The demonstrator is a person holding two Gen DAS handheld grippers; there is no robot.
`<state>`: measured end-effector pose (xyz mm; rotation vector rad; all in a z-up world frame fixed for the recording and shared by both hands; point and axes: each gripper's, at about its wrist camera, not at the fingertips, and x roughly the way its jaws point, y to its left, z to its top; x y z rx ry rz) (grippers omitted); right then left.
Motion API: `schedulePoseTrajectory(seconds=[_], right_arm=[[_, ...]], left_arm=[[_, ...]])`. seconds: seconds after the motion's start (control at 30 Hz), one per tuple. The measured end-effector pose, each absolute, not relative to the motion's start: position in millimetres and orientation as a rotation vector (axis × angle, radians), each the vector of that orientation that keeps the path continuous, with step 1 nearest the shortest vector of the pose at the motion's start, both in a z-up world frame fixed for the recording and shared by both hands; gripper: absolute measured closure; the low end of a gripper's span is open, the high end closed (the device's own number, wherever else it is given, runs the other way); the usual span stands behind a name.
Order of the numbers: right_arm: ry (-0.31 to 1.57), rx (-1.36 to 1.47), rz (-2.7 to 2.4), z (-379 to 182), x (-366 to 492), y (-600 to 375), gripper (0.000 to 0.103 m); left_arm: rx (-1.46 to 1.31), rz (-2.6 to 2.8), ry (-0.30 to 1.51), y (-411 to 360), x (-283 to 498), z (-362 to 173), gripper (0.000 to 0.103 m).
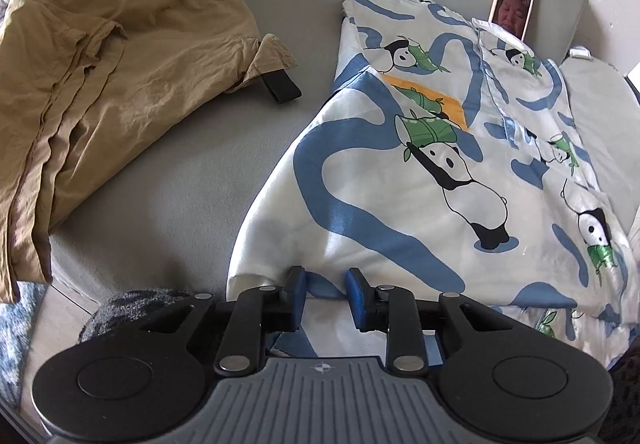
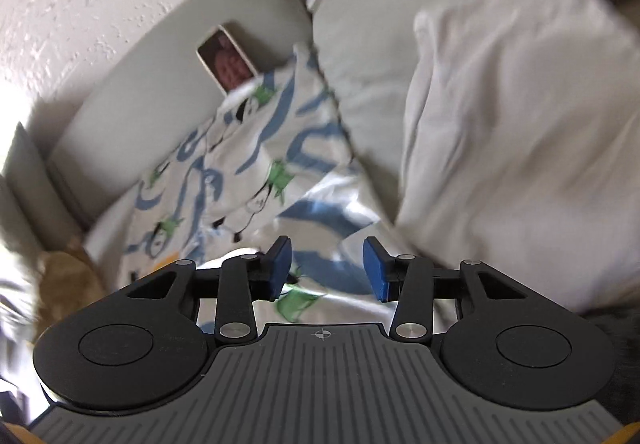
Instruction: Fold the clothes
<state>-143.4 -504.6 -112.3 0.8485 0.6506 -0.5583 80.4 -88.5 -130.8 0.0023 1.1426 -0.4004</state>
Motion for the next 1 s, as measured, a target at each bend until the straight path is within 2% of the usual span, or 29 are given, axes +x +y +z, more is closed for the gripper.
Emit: schedulePoseTrajectory(seconds=[0.17,0.2,0.23,0.3,0.37,0.43,0.5,0.63,0.73,0.8,0.87,1.0], right_arm=[[0.731,1.015,-0.575,-165,-110,-531,0.062],[0.720,0.975,-0.613,-170,-108,-532,0.072],[0.712,0.933,-0.658,-174,-106,-533,0.087],[0.686,0.928,-0.718,-174,-110,-536,0.090],[0.663,0.922,-0.747,-162,-116,-528,0.087],[0.637,0.847,-0.757,-142,-121,-511,0.066],[0.621,0.801,-0.730,-124,-125,-496,0.054],[0.659,0.767,-0.606,-102,-138,-474,0.051],[0.753,0.824,-0.493,-108,-144,-468,0.052],[0.816,0.883,-0.451,-117,-150,-464,0.054],[0.794,0.907,-0.438,-111,-162,-457,0.054],[0.729,0.874,-0.403,-79,-187,-446,0.053]], left_arm=[[-0.003,-0.387,1.150,-90,80,-131,0.074],[-0.008,-0.383,1.154,-90,81,-131,0.074],[-0.011,-0.382,1.158,-90,82,-131,0.074],[-0.012,-0.384,1.160,-90,83,-132,0.074],[-0.014,-0.384,1.160,-90,83,-132,0.074],[-0.023,-0.380,1.161,-89,84,-132,0.074],[-0.031,-0.379,1.163,-89,84,-132,0.074],[-0.036,-0.375,1.164,-89,84,-131,0.074],[-0.039,-0.374,1.165,-89,82,-130,0.074],[-0.044,-0.390,1.178,-89,76,-125,0.067],[-0.019,-0.426,1.168,-87,63,-113,0.059],[0.011,-0.509,1.108,-77,37,-84,0.055]])
